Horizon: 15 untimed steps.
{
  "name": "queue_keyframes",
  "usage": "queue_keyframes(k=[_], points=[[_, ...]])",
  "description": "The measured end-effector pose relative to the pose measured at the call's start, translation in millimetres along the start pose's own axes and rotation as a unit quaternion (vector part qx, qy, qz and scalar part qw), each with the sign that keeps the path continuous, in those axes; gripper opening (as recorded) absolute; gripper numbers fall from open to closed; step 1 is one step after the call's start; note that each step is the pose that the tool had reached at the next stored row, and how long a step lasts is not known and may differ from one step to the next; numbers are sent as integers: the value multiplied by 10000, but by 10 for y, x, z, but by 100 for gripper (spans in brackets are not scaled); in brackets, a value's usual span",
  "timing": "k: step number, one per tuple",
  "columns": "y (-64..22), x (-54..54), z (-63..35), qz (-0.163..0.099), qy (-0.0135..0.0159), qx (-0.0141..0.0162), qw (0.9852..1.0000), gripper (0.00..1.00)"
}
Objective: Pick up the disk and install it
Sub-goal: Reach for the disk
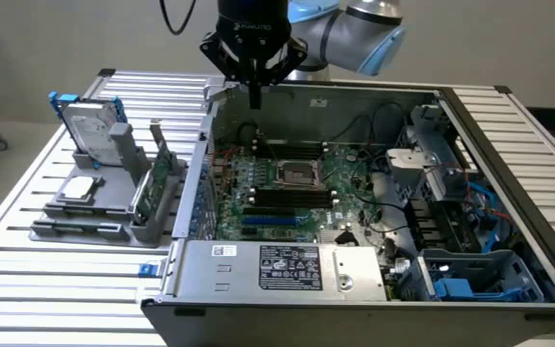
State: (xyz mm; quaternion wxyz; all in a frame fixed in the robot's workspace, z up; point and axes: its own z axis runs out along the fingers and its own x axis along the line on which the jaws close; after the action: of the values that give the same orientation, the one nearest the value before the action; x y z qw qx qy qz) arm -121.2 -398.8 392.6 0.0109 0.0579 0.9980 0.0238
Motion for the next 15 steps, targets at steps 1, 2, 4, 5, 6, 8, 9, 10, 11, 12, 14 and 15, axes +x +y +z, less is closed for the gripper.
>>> queue_keyframes(k=[1,2,4,5,6,8,9,10,11,12,14,15], points=[[0,0,0,1,0,0,10000,11],[0,0,0,2,0,0,10000,11],[0,0,0,4,0,0,10000,11],[0,0,0,5,0,0,10000,11],[0,0,0,6,0,0,10000,11],[0,0,0,8,0,0,10000,11],[0,5,0,10,-1,1,10000,11],[-2,27,-2,10,0,2,10000,11],[-3,65,-2,9,0,1,10000,11],[-3,109,-2,8,0,0,10000,11],[-1,199,-4,9,6,1,10000,11],[2,237,-4,9,14,2,10000,11]])
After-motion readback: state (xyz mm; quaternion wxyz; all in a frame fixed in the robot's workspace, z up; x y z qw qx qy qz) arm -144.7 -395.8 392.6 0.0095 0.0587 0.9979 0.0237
